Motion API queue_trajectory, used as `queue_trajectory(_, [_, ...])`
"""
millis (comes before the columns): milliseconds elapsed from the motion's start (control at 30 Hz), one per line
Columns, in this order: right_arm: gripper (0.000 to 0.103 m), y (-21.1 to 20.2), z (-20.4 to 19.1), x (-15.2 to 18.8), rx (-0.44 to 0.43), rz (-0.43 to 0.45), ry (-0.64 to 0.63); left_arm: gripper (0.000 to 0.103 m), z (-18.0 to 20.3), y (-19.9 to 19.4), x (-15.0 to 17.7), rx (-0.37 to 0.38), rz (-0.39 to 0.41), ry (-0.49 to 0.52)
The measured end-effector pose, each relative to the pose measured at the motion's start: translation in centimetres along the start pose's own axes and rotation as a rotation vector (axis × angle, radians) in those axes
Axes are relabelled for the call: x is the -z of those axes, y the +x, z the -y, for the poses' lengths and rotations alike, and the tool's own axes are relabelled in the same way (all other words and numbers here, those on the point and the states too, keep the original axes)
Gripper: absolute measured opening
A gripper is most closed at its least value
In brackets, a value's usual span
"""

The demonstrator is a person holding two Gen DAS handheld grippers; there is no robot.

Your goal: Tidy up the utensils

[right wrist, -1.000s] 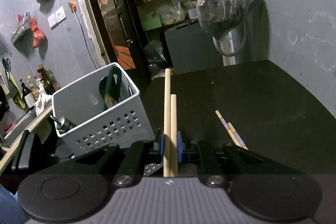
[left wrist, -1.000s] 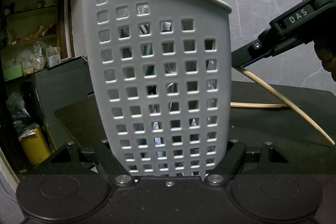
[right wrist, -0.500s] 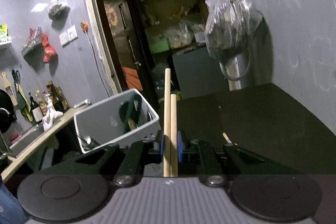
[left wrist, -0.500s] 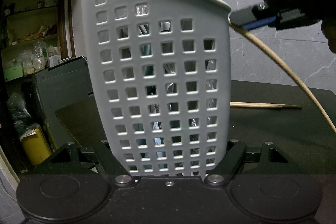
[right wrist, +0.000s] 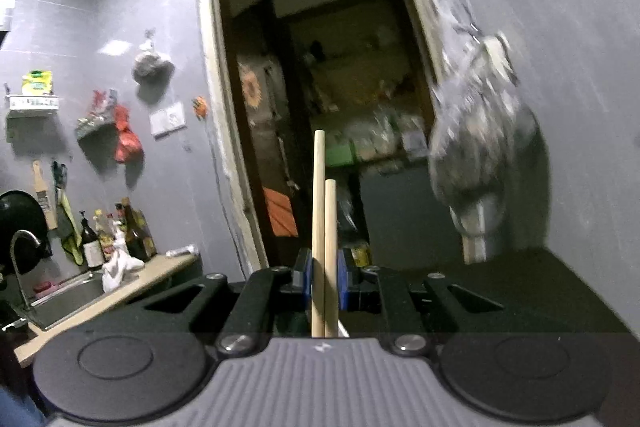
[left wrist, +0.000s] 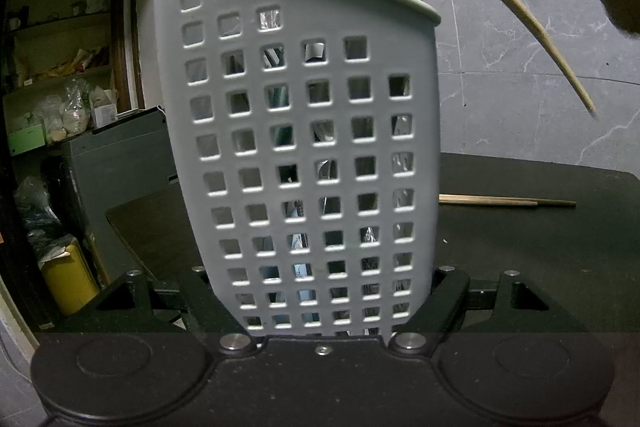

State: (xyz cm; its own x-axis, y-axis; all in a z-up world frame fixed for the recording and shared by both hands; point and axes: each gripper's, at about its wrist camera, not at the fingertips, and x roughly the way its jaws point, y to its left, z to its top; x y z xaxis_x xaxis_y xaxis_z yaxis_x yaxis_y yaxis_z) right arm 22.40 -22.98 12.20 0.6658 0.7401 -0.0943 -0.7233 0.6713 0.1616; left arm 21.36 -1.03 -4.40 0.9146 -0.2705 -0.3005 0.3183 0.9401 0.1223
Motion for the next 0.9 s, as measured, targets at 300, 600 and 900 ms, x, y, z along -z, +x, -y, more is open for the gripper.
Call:
queue_trajectory(300, [0.015,5.2,-3.1,-5.2,-0.123,0.174,-0.054,0.078,-0.2,-0.2,0.0,0.007,0.003,-0.002])
queue_trajectory(600, [0.015,9.0,-2.0,1.7,-0.109,0.247,0.039,0.078,-0.8,-0.3,0.3,0.018,0.011,-0.006])
queue_trajectory(900, [0.064,6.0,-2.9,5.4,-0.050,0.018,-0.112,0.079,-0.8,-0.3,0.4,0.009,0.007,0.001])
